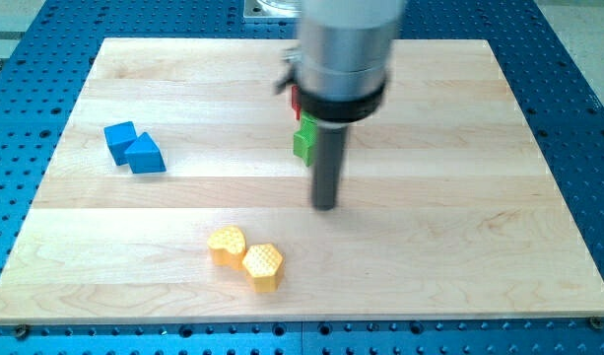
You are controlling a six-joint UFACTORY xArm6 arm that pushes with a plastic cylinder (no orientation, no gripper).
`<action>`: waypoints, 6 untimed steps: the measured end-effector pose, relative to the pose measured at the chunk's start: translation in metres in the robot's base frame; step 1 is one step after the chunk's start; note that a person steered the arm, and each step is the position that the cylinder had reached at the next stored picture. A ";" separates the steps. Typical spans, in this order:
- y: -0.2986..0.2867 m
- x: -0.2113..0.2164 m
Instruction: Move the heart towards the green star
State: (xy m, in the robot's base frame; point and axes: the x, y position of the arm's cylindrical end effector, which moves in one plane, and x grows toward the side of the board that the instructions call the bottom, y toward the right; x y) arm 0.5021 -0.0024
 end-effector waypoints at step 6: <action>-0.097 0.082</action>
State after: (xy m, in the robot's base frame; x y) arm 0.5838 -0.0992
